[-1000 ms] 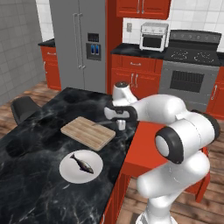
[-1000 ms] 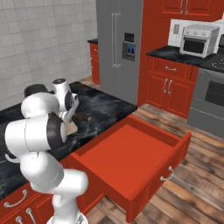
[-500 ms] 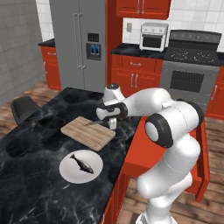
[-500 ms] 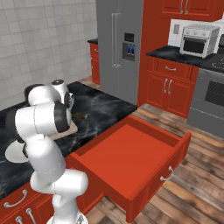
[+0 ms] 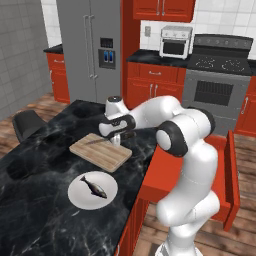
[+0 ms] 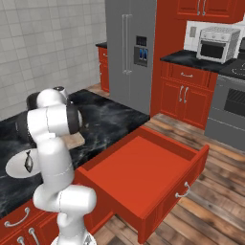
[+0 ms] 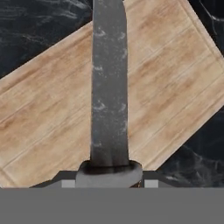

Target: Pick up the knife from the drawer and place it on the cutting board. Then place the meat from the plate to the cutting board.

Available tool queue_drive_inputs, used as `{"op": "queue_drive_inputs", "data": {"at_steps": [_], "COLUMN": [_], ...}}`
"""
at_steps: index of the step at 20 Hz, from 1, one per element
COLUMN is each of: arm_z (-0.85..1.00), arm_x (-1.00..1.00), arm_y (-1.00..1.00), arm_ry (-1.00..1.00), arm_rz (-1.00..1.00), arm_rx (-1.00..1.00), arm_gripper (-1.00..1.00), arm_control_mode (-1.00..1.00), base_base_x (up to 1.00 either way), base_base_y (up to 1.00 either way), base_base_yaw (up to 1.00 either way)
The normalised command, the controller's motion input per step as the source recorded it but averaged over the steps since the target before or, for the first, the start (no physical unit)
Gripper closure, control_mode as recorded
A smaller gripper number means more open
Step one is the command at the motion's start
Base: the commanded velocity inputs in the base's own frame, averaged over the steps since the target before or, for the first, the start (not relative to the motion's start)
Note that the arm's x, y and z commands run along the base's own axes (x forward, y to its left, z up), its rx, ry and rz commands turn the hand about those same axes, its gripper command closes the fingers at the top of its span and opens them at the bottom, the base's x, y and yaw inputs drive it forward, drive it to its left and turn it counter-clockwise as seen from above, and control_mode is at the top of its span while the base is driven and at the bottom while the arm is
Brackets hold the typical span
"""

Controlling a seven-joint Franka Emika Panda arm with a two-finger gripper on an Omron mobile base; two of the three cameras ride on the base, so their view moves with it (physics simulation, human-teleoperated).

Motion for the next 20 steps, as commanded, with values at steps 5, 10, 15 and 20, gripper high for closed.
{"op": "queue_drive_inputs", "data": {"at_steps": [5,10,15,20], "arm_z": [-0.21,-0.27,-0.27,-0.28], "arm_x": [0.21,0.21,0.18,0.10], "arm_y": [0.40,0.33,0.31,0.24], "arm_ry": [0.06,0.04,0.04,0.03], "arm_rz": [0.03,0.04,0.03,0.03], "arm_rx": [0.00,0.00,0.00,0.00], "arm_gripper": [1.00,1.00,1.00,-1.00], "arm_control_mode": [-1.00,-1.00,-1.00,-1.00], "base_base_x": [0.00,0.00,0.00,0.00], "base_base_y": [0.00,0.00,0.00,0.00], "base_base_yaw": [0.00,0.00,0.00,0.00]}}
